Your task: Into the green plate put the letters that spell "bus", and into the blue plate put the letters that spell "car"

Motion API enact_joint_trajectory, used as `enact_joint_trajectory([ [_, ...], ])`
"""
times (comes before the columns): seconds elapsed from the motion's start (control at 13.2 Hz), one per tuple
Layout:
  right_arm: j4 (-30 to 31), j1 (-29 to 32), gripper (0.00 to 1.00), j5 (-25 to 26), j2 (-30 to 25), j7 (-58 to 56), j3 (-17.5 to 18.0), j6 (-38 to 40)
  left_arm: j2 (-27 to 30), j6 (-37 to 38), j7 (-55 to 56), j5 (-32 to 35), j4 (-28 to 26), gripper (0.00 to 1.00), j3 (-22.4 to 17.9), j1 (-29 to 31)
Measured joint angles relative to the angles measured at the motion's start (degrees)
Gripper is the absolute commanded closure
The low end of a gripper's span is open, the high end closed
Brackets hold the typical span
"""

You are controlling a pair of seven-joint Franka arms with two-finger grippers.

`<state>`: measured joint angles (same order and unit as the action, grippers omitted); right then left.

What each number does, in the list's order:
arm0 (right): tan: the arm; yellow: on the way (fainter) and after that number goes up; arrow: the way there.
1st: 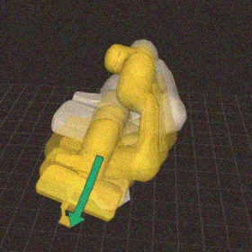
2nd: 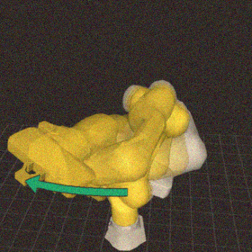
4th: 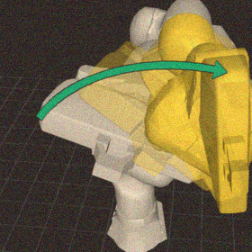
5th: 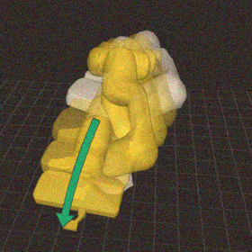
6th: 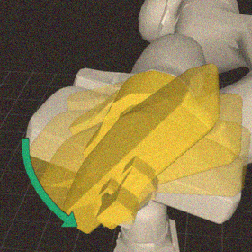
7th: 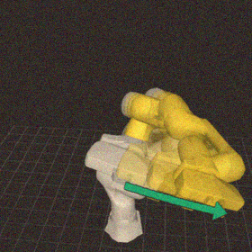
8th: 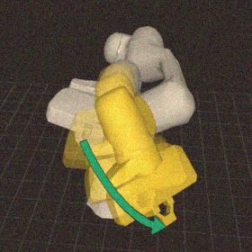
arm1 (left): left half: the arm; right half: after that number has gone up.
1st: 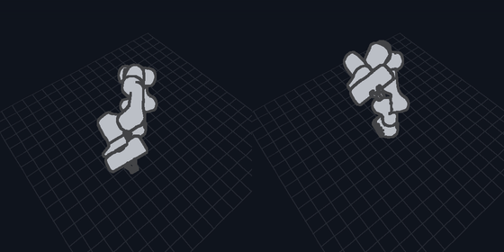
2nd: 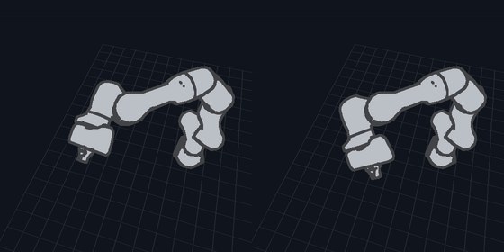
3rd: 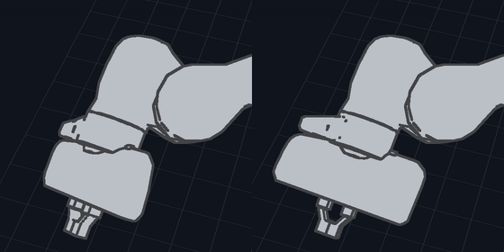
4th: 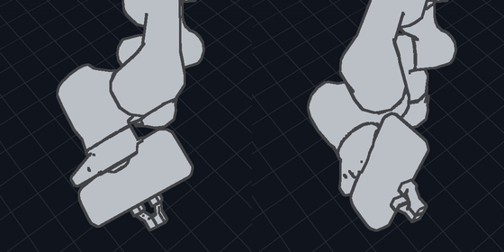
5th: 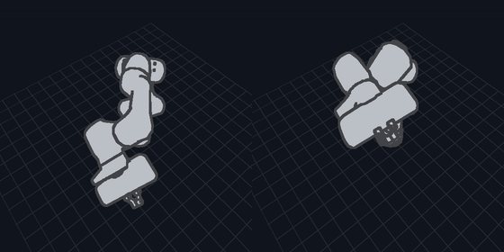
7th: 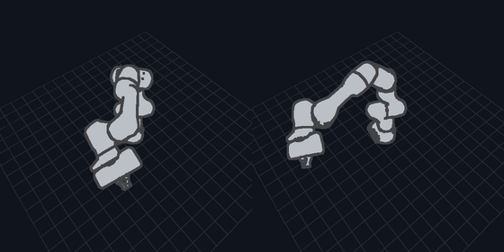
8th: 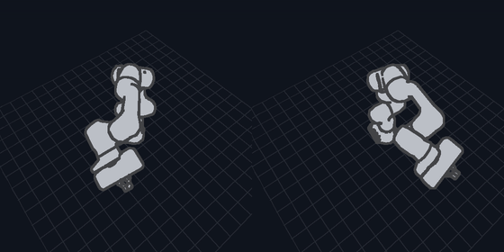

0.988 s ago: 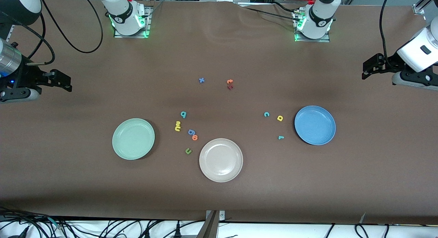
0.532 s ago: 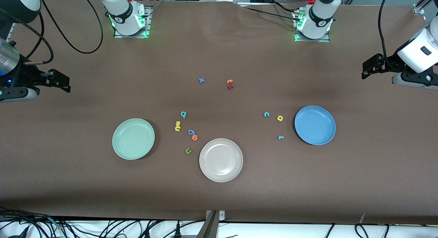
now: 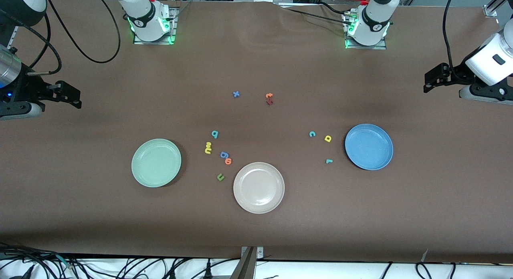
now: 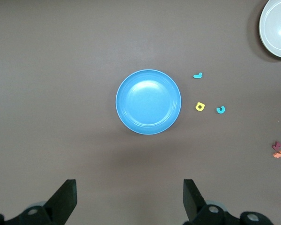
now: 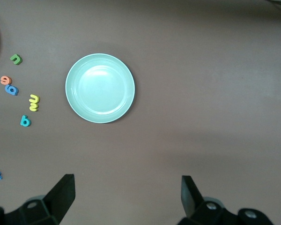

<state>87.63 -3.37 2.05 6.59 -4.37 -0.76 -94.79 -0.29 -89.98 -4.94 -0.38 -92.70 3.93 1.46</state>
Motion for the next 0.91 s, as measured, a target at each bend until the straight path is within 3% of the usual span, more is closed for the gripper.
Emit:
enact_joint_trajectory([
  [0.91,0.00,-0.04,0.00,0.73,0.09,0.00,0.03,0.00,0.00,0.00,0.00,0.00,0.00,0.00,0.00,0.01],
])
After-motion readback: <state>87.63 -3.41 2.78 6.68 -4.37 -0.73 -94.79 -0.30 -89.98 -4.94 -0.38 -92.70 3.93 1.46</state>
